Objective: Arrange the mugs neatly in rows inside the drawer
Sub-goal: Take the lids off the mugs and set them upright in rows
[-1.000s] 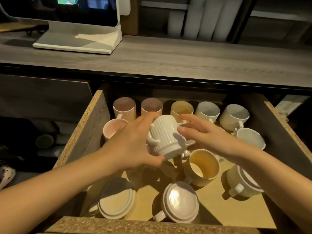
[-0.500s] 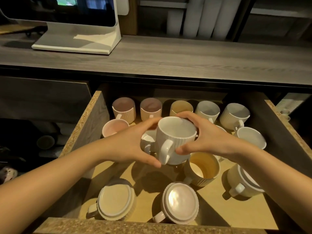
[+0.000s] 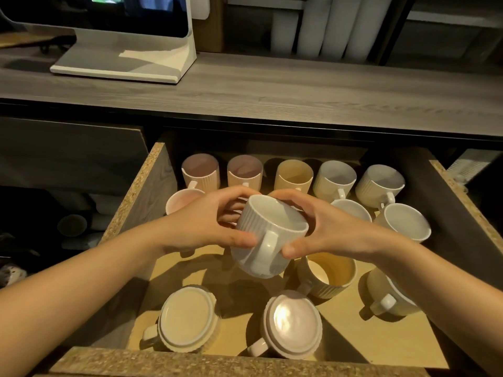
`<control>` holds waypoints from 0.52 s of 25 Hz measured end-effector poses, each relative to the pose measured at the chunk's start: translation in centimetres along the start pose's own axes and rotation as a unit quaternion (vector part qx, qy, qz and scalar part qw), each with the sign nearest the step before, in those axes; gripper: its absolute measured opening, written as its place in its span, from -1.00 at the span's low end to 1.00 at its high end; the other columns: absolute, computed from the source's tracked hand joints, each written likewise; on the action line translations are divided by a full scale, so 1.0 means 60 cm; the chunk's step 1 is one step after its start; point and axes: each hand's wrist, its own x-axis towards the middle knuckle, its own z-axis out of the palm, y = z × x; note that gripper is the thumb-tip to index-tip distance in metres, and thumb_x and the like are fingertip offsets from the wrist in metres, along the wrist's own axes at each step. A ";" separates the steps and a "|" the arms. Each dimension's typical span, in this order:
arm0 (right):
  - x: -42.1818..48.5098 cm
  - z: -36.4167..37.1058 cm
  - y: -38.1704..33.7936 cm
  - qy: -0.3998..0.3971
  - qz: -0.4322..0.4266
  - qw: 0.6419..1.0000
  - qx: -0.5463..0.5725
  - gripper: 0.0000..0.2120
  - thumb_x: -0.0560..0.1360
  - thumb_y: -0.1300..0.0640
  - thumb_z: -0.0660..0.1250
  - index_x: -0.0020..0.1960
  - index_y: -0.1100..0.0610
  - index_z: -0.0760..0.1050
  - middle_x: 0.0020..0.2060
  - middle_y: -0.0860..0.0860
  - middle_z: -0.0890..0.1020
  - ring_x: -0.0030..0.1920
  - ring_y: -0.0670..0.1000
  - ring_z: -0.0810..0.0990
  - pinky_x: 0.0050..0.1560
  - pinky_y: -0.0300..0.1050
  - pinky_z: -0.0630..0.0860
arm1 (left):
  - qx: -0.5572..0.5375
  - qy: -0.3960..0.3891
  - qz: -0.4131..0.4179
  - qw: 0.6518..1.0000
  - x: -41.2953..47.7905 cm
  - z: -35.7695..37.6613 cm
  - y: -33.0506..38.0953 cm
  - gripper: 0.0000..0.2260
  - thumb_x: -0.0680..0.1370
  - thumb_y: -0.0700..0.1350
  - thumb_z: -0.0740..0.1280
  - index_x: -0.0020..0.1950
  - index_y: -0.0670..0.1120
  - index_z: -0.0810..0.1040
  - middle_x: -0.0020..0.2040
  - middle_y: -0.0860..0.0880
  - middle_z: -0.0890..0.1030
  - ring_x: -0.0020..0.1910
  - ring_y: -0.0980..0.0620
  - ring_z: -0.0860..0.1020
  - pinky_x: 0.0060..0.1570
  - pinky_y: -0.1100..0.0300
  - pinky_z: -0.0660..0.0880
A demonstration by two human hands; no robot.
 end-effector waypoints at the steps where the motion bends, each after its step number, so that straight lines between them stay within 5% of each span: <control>1: 0.000 0.002 0.000 -0.005 -0.001 1.000 -0.002 -0.24 0.20 -0.11 0.51 0.32 -0.12 0.29 0.17 -0.13 0.48 0.17 -0.15 0.50 0.17 -0.12 0.54 | 0.011 0.006 0.002 1.000 0.000 0.001 0.001 -0.46 0.32 -0.02 0.52 0.24 0.07 0.43 0.12 0.14 0.56 0.13 0.20 0.53 0.00 0.26 0.57; 4: 0.001 -0.004 -0.012 -0.043 0.011 0.999 0.015 -0.27 0.21 -0.12 0.48 0.33 -0.17 0.28 0.19 -0.16 0.49 0.19 -0.17 0.49 0.20 -0.16 0.51 | 0.049 0.049 0.006 0.998 -0.004 0.003 0.002 -0.44 0.29 0.05 0.53 0.24 0.10 0.44 0.12 0.17 0.55 0.10 0.23 0.53 0.02 0.29 0.57; 8: 0.006 -0.005 -0.044 -0.060 0.062 0.996 -0.023 -0.53 0.30 -0.16 0.40 0.12 -0.36 0.27 0.08 -0.38 0.42 0.08 -0.29 0.47 -0.06 -0.47 0.48 | 0.104 0.065 0.018 0.992 -0.011 0.007 0.011 -0.40 0.26 0.12 0.51 0.25 0.16 0.40 0.12 0.22 0.52 0.10 0.27 0.49 0.01 0.37 0.53; 13: 0.027 0.027 -0.058 0.051 0.041 0.971 -0.229 -0.33 0.26 -0.19 0.49 0.28 -0.04 0.37 0.06 -0.14 0.49 -0.03 -0.12 0.49 -0.10 -0.32 0.50 | 0.170 0.030 -0.004 0.985 -0.027 0.005 0.020 -0.37 0.34 0.07 0.51 0.34 0.13 0.32 0.19 0.25 0.46 0.17 0.21 0.46 0.13 0.29 0.49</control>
